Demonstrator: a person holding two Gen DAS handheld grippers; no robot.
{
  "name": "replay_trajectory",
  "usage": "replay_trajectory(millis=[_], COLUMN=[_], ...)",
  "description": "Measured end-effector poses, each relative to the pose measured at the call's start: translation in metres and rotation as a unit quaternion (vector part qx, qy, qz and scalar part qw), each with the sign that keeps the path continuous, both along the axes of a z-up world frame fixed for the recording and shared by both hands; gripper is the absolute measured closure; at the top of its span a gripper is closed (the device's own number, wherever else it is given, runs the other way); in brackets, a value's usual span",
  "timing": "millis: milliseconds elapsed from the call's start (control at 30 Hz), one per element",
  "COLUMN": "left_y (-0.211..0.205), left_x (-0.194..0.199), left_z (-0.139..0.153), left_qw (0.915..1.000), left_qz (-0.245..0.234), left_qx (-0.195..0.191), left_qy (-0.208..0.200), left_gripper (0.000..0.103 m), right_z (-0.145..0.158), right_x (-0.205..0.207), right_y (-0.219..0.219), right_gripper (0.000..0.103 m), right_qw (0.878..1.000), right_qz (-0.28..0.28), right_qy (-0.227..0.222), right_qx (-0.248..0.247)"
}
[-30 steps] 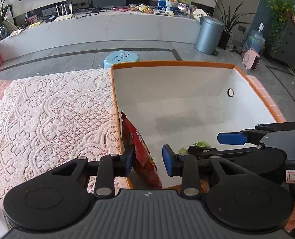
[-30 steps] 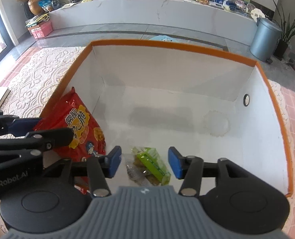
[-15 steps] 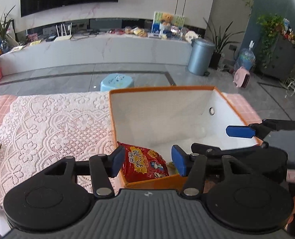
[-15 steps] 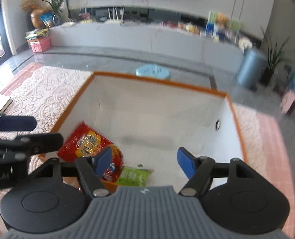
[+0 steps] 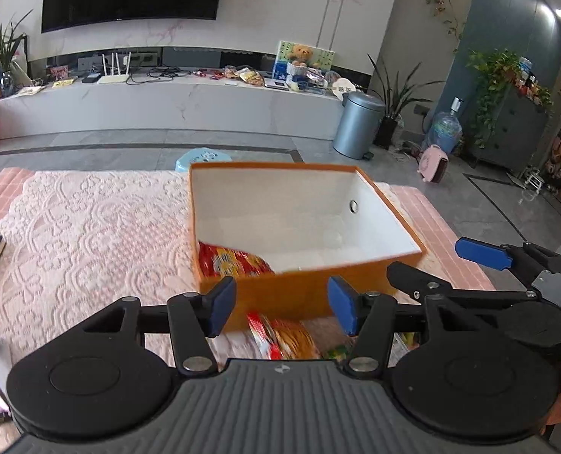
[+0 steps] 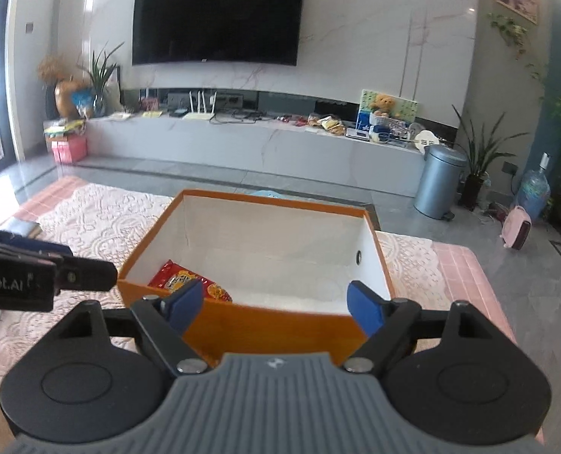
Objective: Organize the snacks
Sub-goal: 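Withdraw both tools from the box back toward the snack pile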
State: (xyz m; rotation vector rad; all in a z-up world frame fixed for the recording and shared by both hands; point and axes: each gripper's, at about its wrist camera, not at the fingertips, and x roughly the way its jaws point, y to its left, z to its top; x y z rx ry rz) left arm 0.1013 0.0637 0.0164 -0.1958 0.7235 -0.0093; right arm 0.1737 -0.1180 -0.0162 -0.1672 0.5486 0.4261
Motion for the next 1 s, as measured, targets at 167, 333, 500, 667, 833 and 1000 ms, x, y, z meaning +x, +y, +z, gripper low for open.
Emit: replay_trajectory(millis=[167,333,500,667,833,1000], left_y=[-0.010,-0.017,-0.028,-0.031,-0.030,-0.029], left_x=[-0.017,-0.028,-0.036,-0.041,-0.045,-0.045], left_z=[-0.004,-0.019,-0.035,-0.053,-0.073,-0.092], left_qw=[0.9999,0.9991,0.9969,0.9935,0.9881,0.9847], left_qz=[-0.009,-0.032,-0.058,-0.071,-0.086,-0.079], left_qx=[0.005,-0.016,-0.021,-0.022,-0.028,-0.023], left_qy=[0.004,0.020,0.050,0.086,0.125,0.153], left_gripper=[0.037,0.037,0.037,0.037,0.037,0.037], right_z=[-0.004,-0.018,-0.034,-0.053,-0.074,-0.092], right_x=[-0.031,-0.055,-0.065,-0.071,-0.072,-0.066], right_y=[-0.020,-0.038,-0.057,-0.064,-0.071,-0.077], right_gripper=[0.022,0.022,0.023,0.023,0.023,0.024], right_qw=[1.000,0.999,0.997,0.994,0.989,0.984], right_qz=[-0.016,-0.036,-0.058,-0.068,-0.072,-0.071], right_qy=[0.008,0.019,0.048,0.087,0.126,0.159], right_qx=[0.010,0.001,0.008,0.002,-0.016,-0.022])
